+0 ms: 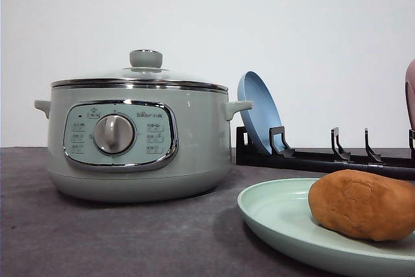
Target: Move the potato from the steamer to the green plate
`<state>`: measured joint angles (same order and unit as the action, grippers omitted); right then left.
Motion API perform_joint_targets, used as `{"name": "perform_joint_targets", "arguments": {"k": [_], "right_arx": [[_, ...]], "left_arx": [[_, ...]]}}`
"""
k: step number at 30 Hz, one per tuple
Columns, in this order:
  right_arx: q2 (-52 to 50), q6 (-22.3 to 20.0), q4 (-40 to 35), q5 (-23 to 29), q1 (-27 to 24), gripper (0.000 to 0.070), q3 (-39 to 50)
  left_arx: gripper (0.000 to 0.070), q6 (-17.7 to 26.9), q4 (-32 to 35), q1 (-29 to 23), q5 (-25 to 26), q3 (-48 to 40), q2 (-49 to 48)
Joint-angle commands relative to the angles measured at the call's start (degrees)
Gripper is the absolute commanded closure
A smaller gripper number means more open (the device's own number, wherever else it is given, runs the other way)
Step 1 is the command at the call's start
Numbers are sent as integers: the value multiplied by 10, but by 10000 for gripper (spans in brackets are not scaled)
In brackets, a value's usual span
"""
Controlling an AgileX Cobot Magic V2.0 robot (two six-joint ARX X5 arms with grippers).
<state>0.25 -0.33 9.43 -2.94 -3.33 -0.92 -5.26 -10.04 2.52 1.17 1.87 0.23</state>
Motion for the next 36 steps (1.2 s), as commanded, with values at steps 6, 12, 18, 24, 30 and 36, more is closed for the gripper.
{"name": "perform_joint_targets", "arguments": {"k": [6,12,18,24,30,36], "right_arx": [[0,-8,-5,0,1,685,3],[0,-8,-5,0,1,685,3],[0,-8,-5,-3,1,685,3],[0,-8,-5,-2,1,685,3],[0,-8,-5,-1,1,685,3],[0,-8,-5,-1,1,685,3]], "left_arx": [[683,6,9,1,-3,-12,0],[683,6,9,1,-3,-12,0],[683,6,8,1,-3,-12,0],[683,6,9,1,-3,-12,0],[683,6,8,1,-3,-12,0],[683,6,8,1,-3,-12,0]]}}
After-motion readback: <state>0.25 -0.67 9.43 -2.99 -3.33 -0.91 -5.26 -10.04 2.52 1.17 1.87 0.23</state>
